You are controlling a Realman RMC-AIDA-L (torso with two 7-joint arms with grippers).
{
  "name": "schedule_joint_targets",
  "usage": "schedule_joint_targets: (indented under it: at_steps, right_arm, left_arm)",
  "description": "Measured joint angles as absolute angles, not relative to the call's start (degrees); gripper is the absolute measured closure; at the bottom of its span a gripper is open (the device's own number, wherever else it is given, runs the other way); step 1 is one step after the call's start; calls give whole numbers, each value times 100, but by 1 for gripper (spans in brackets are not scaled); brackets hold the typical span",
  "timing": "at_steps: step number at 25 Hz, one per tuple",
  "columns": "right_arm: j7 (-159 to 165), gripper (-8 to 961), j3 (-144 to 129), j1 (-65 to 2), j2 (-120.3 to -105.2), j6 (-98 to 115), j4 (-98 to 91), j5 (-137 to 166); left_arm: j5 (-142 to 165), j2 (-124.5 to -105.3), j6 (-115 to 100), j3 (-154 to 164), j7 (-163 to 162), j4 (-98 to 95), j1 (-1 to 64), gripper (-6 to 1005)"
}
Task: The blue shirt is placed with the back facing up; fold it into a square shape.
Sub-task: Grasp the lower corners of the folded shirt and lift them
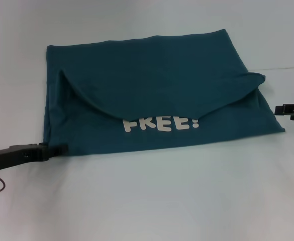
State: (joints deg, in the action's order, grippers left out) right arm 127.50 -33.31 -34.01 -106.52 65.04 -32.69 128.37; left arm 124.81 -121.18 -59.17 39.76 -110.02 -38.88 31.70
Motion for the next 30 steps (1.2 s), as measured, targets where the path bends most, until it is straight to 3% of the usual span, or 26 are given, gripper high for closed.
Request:
schedule_joint_targets:
  at_steps: [30]
  right_arm:
    - [12761,297,-3269,-3425,-10653,6495,-3269,12827]
  left_arm:
    - [12941,-12162,-5546,4189,-11025,-4138,3213,373]
